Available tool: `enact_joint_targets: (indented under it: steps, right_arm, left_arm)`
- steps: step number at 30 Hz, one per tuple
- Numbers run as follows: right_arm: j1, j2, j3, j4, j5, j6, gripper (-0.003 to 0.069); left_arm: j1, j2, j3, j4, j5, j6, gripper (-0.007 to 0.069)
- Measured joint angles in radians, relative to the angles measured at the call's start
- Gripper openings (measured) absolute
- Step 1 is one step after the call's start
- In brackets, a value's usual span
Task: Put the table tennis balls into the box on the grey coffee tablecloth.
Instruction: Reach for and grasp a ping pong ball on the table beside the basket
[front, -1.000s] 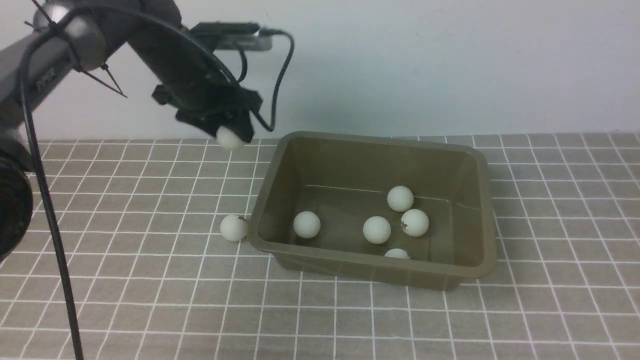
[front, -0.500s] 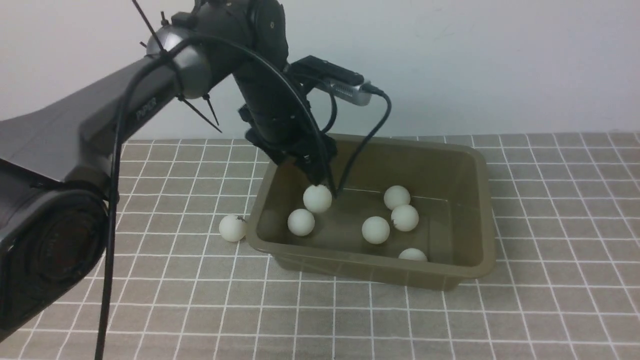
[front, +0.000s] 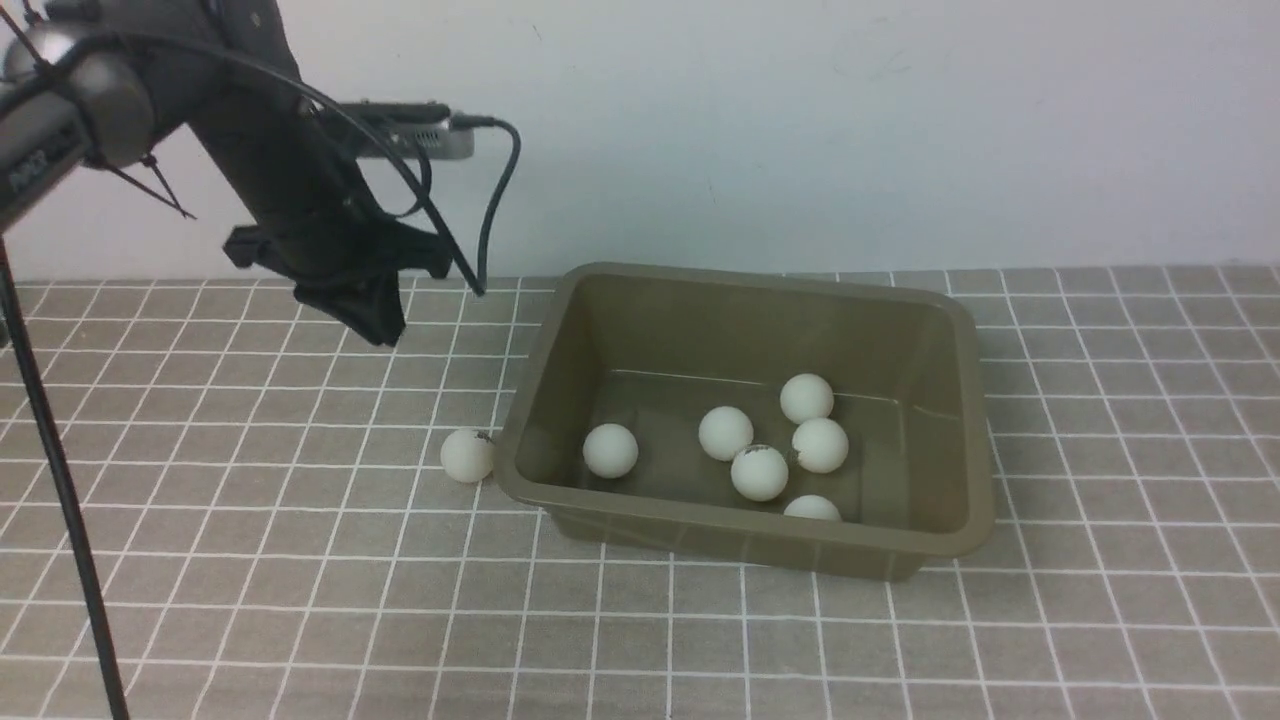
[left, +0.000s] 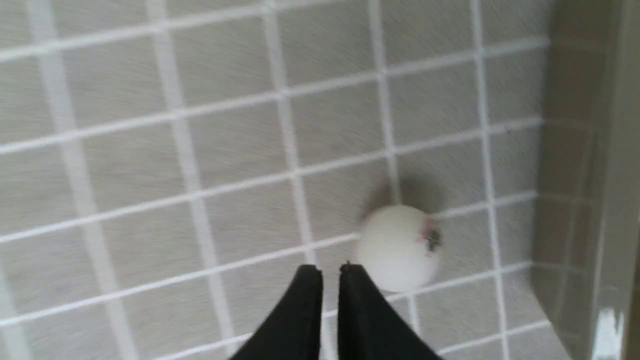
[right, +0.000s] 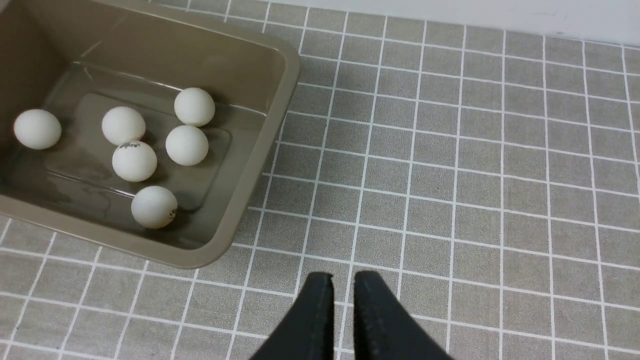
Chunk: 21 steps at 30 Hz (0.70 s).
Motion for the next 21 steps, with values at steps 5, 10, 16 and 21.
enact_joint_targets:
  steps: [5,10,16,21]
  right_arm:
    - [0.000,0.000,0.001,0.000,-0.009,0.000,0.0055]
    - [0.000,0.000,0.001,0.000,-0.010,0.000,0.0055]
    - [0.000,0.000,0.001,0.000,-0.011,0.000,0.0055]
    - [0.000,0.000,0.001,-0.006,-0.017,0.000,0.0055]
  left_arm:
    - [-0.039,0.059,0.008,-0.021,-0.004,0.028,0.0281]
    - [-0.052,0.099,0.008,-0.019,-0.006,0.030,0.0482]
    - [-0.054,0.158,0.008,-0.003,-0.008,0.030,0.0571]
    - [-0.054,0.176,0.008,0.015,-0.009,0.030,0.0395]
